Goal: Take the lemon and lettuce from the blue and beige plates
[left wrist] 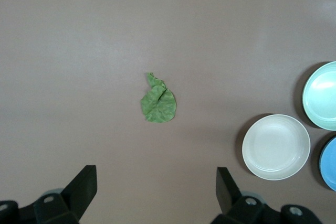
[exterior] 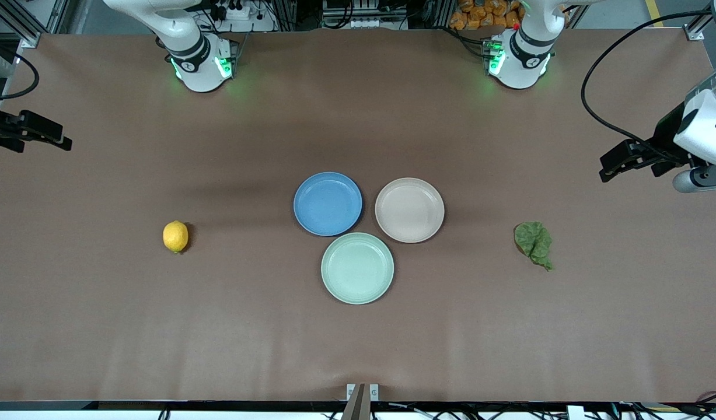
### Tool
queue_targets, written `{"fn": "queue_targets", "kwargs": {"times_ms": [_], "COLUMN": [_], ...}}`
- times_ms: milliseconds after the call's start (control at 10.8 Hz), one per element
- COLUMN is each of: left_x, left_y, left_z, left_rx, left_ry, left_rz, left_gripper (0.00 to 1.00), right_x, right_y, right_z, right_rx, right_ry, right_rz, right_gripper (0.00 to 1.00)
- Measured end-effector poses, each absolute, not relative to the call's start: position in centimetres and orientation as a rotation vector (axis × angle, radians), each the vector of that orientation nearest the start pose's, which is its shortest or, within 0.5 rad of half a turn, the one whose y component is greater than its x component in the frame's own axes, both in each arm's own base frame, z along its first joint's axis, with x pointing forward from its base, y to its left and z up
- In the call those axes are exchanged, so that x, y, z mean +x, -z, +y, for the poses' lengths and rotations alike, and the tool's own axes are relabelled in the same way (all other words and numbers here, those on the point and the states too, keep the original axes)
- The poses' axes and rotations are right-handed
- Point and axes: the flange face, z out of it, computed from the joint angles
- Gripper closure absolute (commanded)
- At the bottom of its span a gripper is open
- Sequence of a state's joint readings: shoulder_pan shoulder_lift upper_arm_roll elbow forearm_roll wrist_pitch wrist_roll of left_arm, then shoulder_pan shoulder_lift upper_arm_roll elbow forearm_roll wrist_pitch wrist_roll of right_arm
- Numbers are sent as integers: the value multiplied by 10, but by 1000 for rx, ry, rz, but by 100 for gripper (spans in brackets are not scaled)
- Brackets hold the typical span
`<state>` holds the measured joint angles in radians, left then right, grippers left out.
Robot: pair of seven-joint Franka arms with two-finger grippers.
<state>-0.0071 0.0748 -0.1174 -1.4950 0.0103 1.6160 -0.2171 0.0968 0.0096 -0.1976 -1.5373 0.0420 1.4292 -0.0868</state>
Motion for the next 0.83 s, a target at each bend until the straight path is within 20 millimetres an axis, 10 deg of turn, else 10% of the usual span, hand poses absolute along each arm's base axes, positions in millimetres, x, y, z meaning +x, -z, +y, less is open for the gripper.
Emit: {"fn": "queue_targets", "kwargs": {"times_ms": [833], "left_x": [569], "left_y": [-626], "left_z": [-66], "left_rx": [-3103], "left_ry": [27], "left_rz": [-77], "left_gripper": [0], "right_x": [540], "right_y": [-629], "right_z": [-50], "right_rx": [-3128], "right_ry": [-183], "right_rz": [35], "right_gripper": [0]}}
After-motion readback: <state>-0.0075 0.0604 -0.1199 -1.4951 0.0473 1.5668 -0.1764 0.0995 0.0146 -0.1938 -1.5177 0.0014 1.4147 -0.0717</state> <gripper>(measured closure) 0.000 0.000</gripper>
